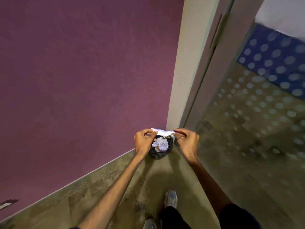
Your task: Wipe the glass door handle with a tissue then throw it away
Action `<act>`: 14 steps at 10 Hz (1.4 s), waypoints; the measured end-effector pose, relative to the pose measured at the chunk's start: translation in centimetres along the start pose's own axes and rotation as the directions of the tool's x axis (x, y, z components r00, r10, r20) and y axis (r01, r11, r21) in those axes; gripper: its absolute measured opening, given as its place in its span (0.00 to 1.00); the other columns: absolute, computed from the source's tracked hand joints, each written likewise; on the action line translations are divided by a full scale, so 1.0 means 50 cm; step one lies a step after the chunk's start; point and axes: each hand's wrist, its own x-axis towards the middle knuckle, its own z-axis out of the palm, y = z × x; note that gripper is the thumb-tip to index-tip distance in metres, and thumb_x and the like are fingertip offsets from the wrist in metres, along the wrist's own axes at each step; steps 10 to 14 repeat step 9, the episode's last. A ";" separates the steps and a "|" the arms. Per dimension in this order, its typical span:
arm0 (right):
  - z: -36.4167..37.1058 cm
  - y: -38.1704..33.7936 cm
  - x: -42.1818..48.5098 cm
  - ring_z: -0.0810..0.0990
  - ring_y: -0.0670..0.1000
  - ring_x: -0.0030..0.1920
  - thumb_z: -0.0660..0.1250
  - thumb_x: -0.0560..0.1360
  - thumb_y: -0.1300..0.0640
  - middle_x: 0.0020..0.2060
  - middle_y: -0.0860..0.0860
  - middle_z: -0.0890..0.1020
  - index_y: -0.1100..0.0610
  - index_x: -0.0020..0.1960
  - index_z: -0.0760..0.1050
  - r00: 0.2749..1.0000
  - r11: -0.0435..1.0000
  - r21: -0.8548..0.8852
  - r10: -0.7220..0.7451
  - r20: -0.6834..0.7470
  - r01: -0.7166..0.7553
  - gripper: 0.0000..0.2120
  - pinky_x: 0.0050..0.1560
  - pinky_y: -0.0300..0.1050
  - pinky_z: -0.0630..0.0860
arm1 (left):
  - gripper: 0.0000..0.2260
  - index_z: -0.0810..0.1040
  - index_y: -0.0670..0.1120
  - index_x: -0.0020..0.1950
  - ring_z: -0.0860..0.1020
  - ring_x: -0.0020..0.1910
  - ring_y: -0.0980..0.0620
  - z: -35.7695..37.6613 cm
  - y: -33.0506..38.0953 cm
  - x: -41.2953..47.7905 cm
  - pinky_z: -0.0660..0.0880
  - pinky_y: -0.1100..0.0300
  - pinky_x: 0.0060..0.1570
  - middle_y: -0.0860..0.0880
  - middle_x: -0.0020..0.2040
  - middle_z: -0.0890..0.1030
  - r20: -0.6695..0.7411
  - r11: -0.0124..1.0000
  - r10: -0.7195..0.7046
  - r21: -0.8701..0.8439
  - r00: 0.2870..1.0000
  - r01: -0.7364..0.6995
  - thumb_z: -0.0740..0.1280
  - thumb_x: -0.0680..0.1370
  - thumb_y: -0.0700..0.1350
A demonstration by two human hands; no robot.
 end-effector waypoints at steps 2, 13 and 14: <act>0.077 0.069 0.141 0.84 0.51 0.44 0.71 0.74 0.61 0.44 0.55 0.87 0.59 0.49 0.85 0.998 0.996 -0.089 0.025 0.058 -0.019 0.06 0.52 0.45 0.80 | 0.12 0.78 0.42 0.34 0.76 0.31 0.57 0.061 -0.071 0.153 0.76 0.55 0.35 0.48 0.31 0.74 0.010 0.998 -0.052 0.035 0.999 0.051 0.70 0.71 0.49; 0.259 0.259 0.372 0.76 0.58 0.64 0.63 0.75 0.65 0.67 0.57 0.77 0.56 0.71 0.70 0.909 0.916 -0.364 0.289 0.301 -0.171 0.24 0.64 0.50 0.72 | 0.24 0.67 0.44 0.76 0.77 0.66 0.40 0.125 -0.186 0.453 0.76 0.50 0.59 0.39 0.67 0.78 0.224 0.836 -0.134 0.548 0.965 -0.011 0.66 0.80 0.44; 0.259 0.259 0.372 0.76 0.58 0.64 0.63 0.75 0.65 0.67 0.57 0.77 0.56 0.71 0.70 0.909 0.916 -0.364 0.289 0.301 -0.171 0.24 0.64 0.50 0.72 | 0.24 0.67 0.44 0.76 0.77 0.66 0.40 0.125 -0.186 0.453 0.76 0.50 0.59 0.39 0.67 0.78 0.224 0.836 -0.134 0.548 0.965 -0.011 0.66 0.80 0.44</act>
